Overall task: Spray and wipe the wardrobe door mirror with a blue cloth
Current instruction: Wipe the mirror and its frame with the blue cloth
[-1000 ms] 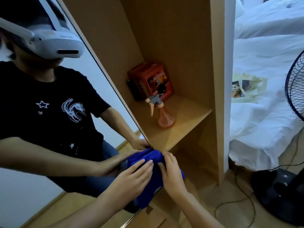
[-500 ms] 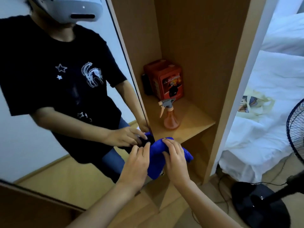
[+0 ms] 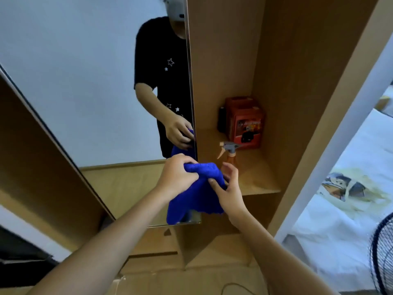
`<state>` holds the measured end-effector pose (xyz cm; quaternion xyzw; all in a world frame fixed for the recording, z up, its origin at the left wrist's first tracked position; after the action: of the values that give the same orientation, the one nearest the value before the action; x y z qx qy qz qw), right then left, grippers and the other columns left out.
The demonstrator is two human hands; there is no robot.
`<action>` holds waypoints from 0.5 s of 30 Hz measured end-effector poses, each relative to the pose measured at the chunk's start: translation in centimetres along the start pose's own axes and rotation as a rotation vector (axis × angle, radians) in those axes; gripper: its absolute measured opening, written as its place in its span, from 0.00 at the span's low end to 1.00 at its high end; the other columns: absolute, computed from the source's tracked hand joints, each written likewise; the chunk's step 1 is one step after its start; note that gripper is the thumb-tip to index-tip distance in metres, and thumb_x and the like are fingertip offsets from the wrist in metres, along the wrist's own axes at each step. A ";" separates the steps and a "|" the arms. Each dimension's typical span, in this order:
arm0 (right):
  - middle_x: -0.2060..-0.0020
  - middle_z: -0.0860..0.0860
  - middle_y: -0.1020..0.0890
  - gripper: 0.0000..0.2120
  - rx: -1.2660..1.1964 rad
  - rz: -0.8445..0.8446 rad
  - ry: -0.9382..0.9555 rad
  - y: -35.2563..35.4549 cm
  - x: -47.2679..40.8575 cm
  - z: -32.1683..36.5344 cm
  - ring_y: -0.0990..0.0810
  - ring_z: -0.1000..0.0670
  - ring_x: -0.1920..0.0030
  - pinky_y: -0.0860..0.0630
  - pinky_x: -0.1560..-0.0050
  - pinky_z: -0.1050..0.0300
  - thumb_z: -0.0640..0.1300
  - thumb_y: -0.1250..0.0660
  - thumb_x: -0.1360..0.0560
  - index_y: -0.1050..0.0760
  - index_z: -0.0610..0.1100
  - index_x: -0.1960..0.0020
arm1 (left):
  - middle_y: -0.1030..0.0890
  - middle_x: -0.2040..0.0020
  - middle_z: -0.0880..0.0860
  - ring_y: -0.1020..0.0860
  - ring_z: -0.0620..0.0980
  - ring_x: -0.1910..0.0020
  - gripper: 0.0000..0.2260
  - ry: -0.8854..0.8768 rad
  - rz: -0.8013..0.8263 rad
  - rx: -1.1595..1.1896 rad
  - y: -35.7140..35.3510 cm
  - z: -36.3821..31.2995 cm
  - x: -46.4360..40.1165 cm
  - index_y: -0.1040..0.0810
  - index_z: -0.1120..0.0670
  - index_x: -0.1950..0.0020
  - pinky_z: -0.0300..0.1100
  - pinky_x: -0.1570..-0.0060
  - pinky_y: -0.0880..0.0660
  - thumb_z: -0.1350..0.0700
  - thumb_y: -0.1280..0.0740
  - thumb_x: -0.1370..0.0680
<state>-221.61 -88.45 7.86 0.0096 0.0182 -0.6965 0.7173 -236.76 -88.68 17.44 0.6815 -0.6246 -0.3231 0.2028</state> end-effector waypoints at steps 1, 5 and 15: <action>0.42 0.59 0.29 0.28 -0.042 0.009 -0.031 0.3 -0.3 0.5 0.27 0.60 0.45 0.30 0.43 0.57 0.45 0.31 0.23 0.41 0.58 0.30 | 0.19 0.59 0.49 0.22 0.48 0.58 0.12 0.031 0.005 0.051 0.7 -0.5 0.1 0.16 0.53 0.56 0.34 0.61 0.27 0.67 0.32 0.33; 0.33 0.50 0.31 0.38 -0.236 0.105 -0.242 1.4 -1.9 1.8 0.27 0.45 0.36 0.27 0.36 0.42 0.52 0.18 0.38 0.35 0.66 0.36 | 0.17 0.58 0.47 0.20 0.44 0.57 0.15 0.085 0.047 0.231 2.8 -2.2 0.0 0.17 0.51 0.52 0.36 0.59 0.22 0.69 0.28 0.31; 0.40 0.43 0.19 0.24 -0.517 0.416 -0.253 2.8 -2.5 8.2 0.22 0.42 0.38 0.26 0.40 0.46 0.33 0.31 0.29 0.28 0.41 0.34 | 0.16 0.54 0.47 0.19 0.41 0.54 0.13 -0.041 -0.011 0.394 7.1 -7.8 -1.8 0.17 0.51 0.49 0.33 0.53 0.23 0.65 0.26 0.29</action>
<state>-218.75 -86.14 16.14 -0.2550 0.1026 -0.5036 0.8191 -236.48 -88.87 28.09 0.7045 -0.6762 -0.2094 0.0509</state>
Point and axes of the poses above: each hand's wrist, its own x-axis away from the middle knuckle, its own y-axis out of the back of the hand, z = x × y, the point moved 4 cm from there along -x, towards the middle knuckle
